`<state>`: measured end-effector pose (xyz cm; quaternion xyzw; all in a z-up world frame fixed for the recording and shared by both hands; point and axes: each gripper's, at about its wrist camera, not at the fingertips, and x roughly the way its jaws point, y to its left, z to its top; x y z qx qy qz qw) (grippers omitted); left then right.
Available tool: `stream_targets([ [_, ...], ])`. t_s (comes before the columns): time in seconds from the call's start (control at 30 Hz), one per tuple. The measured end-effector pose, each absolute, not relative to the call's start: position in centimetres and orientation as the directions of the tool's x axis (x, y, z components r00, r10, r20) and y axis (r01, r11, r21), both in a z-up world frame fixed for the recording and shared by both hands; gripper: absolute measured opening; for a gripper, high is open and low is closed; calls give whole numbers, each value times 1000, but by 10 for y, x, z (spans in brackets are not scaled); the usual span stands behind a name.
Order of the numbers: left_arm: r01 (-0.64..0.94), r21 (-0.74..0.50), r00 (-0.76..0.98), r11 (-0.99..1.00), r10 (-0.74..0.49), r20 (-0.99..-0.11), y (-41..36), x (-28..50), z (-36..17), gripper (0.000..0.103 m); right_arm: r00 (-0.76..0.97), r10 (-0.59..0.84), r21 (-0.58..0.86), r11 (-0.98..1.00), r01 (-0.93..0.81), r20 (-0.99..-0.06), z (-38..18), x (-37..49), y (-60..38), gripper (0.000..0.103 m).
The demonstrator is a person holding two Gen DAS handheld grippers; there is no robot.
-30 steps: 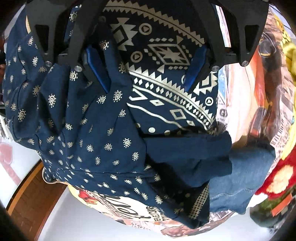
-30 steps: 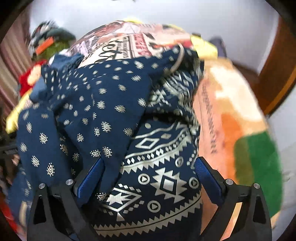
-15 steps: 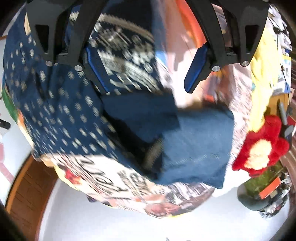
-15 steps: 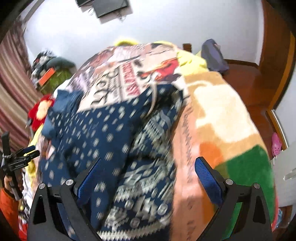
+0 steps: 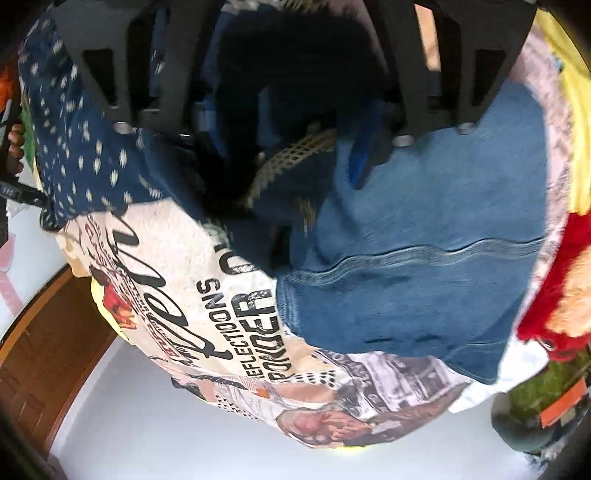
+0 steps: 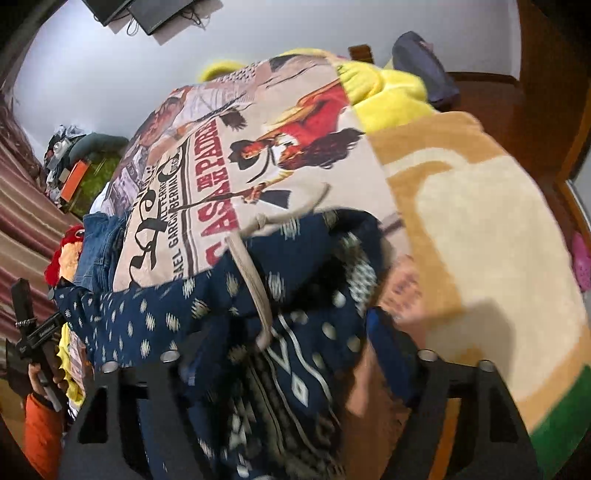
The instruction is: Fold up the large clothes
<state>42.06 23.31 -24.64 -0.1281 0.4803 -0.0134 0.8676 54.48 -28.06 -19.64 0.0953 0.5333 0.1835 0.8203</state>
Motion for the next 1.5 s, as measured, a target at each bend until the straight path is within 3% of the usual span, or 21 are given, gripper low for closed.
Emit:
stream_targets([
  [0.13,-119,-190,538,974,-98,-837,223,433,-255,27,368,390,326,918,-224,-844,-207,557,-266,34],
  [0.17,-107,-174,549,979,-88,-831,220,432,-253,12,383,382,309,920,-241,-841,-205,558,-262,23],
  [0.27,-112,-162,582,980,-67,-811,218,426,-236,7,419,366,273,924,-267,-831,-195,563,-254,13],
  [0.5,-144,-181,696,973,-31,-718,242,422,-165,7,526,350,198,925,-323,-775,-147,587,-229,9],
  [0.7,-211,-105,648,972,58,-760,266,465,-177,7,574,347,157,922,-355,-742,-125,629,-198,9],
  [0.87,-269,-30,546,963,126,-828,280,496,-235,9,520,298,98,921,-377,-800,-163,645,-169,9],
  [1.0,-270,1,539,963,152,-829,281,497,-255,16,516,137,-71,929,-364,-846,-205,643,-161,9],
  [1.17,-272,35,513,962,176,-840,287,490,-253,42,576,-14,-222,930,-292,-817,-211,635,-171,9],
  [1.23,-290,27,505,957,177,-845,292,484,-249,48,564,-39,-246,923,-296,-825,-214,634,-177,9],
  [1.33,-303,6,504,953,166,-848,295,466,-240,55,518,-190,-367,892,-264,-834,-218,632,-184,9],
  [1.4,-294,5,508,956,161,-846,291,452,-230,56,503,-187,-347,905,-246,-844,-208,623,-197,9],
  [1.5,-254,27,522,967,161,-837,280,425,-211,59,503,-68,-231,935,-269,-861,-179,598,-215,9],
])
